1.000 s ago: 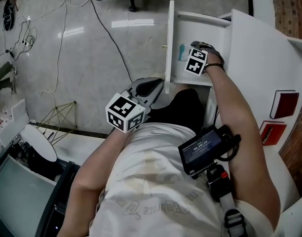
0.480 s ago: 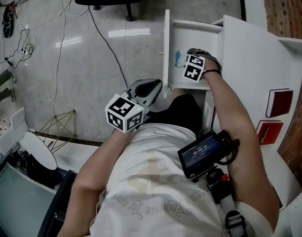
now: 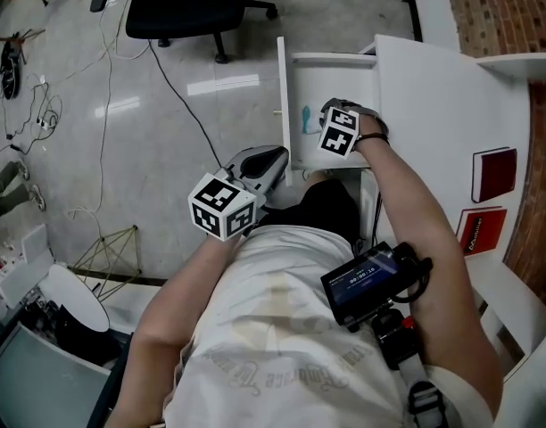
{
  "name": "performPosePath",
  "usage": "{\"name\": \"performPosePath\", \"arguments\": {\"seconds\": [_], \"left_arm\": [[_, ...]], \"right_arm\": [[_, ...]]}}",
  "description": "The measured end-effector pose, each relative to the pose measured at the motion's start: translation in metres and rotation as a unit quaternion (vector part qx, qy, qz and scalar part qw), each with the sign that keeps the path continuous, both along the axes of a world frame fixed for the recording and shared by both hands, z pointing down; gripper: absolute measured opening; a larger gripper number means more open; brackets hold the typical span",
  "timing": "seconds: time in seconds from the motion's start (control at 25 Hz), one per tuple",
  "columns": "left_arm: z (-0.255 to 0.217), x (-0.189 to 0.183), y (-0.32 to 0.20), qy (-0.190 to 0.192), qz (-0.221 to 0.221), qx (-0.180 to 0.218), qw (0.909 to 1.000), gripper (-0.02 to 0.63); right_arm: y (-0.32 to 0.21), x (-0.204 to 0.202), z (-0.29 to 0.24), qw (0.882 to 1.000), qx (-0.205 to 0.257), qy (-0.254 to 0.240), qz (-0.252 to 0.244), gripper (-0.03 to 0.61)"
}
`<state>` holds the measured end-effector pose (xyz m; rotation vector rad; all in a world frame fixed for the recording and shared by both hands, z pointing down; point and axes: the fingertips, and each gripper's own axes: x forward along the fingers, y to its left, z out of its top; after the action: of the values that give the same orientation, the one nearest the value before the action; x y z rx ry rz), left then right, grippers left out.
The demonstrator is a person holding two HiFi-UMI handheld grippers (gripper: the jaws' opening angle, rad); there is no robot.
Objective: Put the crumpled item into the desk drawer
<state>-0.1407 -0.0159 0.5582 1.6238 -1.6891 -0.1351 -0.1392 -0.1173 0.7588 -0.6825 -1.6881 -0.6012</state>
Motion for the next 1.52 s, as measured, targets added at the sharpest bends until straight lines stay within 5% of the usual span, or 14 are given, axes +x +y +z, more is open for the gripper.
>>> {"name": "performPosePath", "arguments": {"seconds": [0.44, 0.96, 1.24, 1.52], "left_arm": [[-0.02, -0.002, -0.017, -0.017, 0.017, 0.023, 0.9994, 0.028], [-0.044, -0.004, -0.042, -0.036, 0.054, 0.052, 0.9965, 0.028], [-0.05, 0.007, -0.053, -0.041, 0.091, 0.063, 0.993, 0.028], [-0.053, 0.014, -0.061, -0.043, 0.118, 0.063, 0.99, 0.028]], "right_arm": [[-0.002, 0.008, -0.038, 1.0, 0.004, -0.011, 0.006, 0.023], [-0.015, 0.006, -0.103, 0.987, -0.045, -0.09, 0.124, 0.021], [-0.025, 0.007, -0.132, 0.963, -0.085, -0.137, 0.216, 0.021], [-0.03, 0.015, -0.162, 0.915, -0.171, -0.189, 0.313, 0.021]]}}
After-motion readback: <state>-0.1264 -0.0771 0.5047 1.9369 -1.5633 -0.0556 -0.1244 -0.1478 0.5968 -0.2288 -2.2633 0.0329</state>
